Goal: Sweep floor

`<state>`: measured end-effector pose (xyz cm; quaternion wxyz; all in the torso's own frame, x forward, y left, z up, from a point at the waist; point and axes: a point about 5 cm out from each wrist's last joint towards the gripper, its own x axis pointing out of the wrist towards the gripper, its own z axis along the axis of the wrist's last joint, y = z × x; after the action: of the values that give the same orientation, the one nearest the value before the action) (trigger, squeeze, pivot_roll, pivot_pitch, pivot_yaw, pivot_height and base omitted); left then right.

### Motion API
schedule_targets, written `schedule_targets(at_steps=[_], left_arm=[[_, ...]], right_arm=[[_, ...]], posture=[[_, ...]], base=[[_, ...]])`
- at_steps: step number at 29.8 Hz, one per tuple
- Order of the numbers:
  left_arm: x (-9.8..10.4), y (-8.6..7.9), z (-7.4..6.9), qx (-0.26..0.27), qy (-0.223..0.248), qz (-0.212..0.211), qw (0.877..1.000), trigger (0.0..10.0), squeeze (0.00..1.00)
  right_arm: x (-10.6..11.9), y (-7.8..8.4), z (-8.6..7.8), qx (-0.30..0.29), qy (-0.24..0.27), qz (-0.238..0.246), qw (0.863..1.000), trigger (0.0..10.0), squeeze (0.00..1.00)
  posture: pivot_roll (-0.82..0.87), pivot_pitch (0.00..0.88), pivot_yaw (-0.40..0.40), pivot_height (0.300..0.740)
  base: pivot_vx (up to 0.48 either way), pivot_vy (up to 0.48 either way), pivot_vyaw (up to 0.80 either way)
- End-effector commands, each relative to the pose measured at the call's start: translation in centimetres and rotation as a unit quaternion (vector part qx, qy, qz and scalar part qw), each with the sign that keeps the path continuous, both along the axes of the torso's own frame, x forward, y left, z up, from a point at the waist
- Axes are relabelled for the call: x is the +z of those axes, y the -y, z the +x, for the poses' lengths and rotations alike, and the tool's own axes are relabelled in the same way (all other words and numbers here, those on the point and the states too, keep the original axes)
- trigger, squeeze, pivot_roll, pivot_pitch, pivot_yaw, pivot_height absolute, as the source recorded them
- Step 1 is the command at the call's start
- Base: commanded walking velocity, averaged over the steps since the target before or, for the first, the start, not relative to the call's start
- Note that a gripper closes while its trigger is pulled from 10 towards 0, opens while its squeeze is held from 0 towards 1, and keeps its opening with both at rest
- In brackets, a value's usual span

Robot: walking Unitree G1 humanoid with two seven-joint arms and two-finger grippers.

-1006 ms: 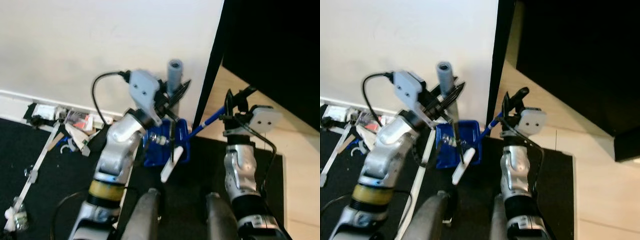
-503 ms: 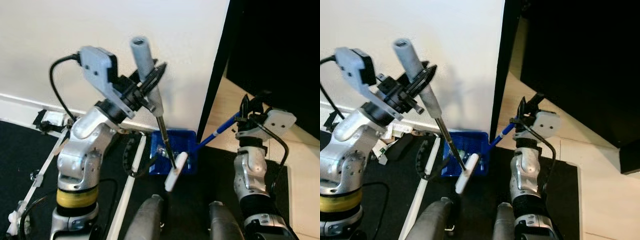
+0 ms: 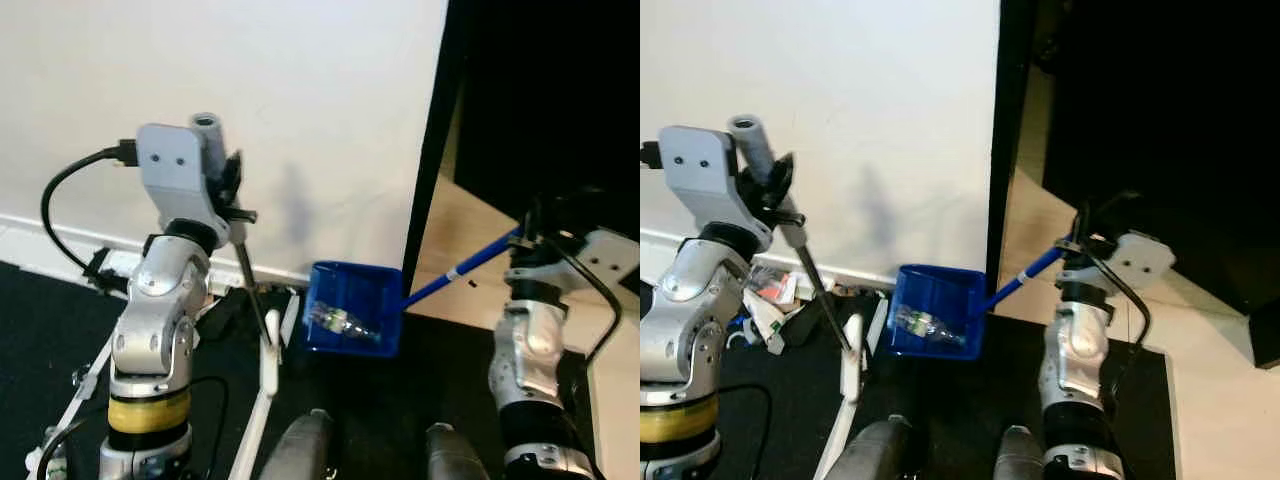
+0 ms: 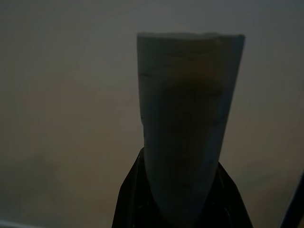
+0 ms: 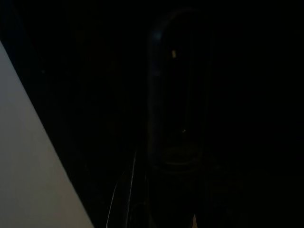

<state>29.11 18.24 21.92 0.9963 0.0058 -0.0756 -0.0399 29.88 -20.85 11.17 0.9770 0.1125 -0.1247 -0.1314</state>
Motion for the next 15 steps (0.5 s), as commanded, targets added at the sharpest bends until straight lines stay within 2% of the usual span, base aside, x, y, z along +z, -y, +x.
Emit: schedule_targets(at_steps=[1, 4, 7, 11, 15], left_arm=[[0.6, 0.0, 0.1, 0.003, 0.011, -0.010, 1.000, 10.0, 0.00], [0.4, 0.3, 0.5, 0.008, 0.007, -0.012, 1.000, 10.0, 0.00], [-1.0, 0.4, 0.9, 0.026, -0.025, 0.013, 0.999, 10.0, 0.00], [-2.8, 1.2, 1.4, 0.010, -0.058, 0.026, 0.998, 10.0, 0.00], [-3.8, 1.9, 1.9, 0.000, -0.065, 0.029, 0.997, 10.0, 0.00]], right_arm=[[0.0, -0.2, -0.2, 0.005, 0.004, 0.000, 1.000, 10.0, 0.00], [-0.5, -0.5, -0.4, 0.019, -0.008, -0.020, 1.000, 10.0, 0.00], [-0.9, -1.4, -0.5, 0.042, -0.022, -0.034, 0.998, 10.0, 0.00], [-1.5, -2.3, -0.5, 0.067, -0.043, -0.050, 0.996, 10.0, 0.00], [-2.2, -2.8, -0.6, 0.085, -0.063, -0.067, 0.992, 10.0, 0.00]], posture=[[0.12, 0.075, 0.110, 0.740], [0.12, 0.075, 0.103, 0.740], [0.12, 0.076, 0.090, 0.740], [0.12, 0.080, 0.068, 0.740], [0.12, 0.081, 0.052, 0.740]], base=[[0.000, 0.000, 0.00], [0.000, 0.000, 0.00], [0.000, 0.000, 0.00], [0.000, 0.000, 0.00], [0.000, 0.000, 0.00]])
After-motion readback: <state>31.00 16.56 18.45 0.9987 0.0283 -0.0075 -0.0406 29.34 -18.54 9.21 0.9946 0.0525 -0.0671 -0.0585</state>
